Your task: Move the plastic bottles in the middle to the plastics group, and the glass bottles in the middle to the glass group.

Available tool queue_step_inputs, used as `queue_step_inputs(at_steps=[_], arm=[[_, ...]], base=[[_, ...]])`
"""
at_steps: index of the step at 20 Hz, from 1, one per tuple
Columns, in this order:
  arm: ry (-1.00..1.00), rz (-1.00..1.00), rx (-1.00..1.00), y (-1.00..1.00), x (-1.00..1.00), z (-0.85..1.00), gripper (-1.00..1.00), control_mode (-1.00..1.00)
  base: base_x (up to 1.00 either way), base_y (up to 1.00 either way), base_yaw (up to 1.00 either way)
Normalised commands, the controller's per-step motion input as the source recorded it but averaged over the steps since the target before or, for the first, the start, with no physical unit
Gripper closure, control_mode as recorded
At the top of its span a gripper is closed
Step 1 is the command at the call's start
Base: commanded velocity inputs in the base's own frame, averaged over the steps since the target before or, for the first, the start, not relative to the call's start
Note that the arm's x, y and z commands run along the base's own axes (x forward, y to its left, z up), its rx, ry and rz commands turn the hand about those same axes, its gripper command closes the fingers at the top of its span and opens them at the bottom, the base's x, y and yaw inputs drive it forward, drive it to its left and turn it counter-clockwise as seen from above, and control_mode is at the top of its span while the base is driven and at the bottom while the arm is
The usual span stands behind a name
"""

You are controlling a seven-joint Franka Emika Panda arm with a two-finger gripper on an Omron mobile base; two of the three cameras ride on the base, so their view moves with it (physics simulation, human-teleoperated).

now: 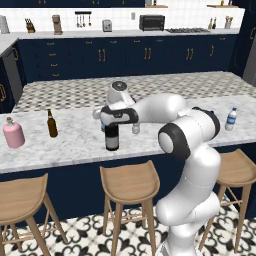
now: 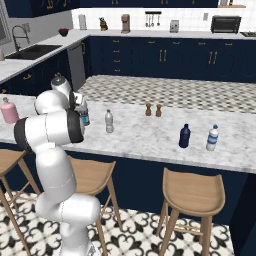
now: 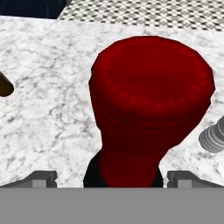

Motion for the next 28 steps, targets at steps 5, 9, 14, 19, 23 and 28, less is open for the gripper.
queue_step_inputs(at_steps=[5, 9, 14, 19, 23, 28], arm=[[0.0, 0.0, 0.0, 0.0, 0.0, 0.0, 1.0, -1.0], [0.0, 0.0, 0.0, 0.0, 0.0, 0.0, 1.0, -1.0], [-0.04, 0.0, 0.0, 0.04, -0.21, 0.18, 1.0, -1.0], [-0.01, 0.13, 0.01, 0.5, -0.18, 0.25, 1.0, -1.0], [0.0, 0.24, 0.02, 0.78, -0.01, 0.16, 1.0, -1.0], [0.0, 0.32, 0.07, 0.86, 0.0, 0.18, 1.0, -1.0]], base=[[0.0, 0.0, 0.0], [0.0, 0.0, 0.0], [0.0, 0.0, 0.0], [0.0, 0.0, 0.0], [0.0, 0.0, 0.0], [0.0, 0.0, 0.0]])
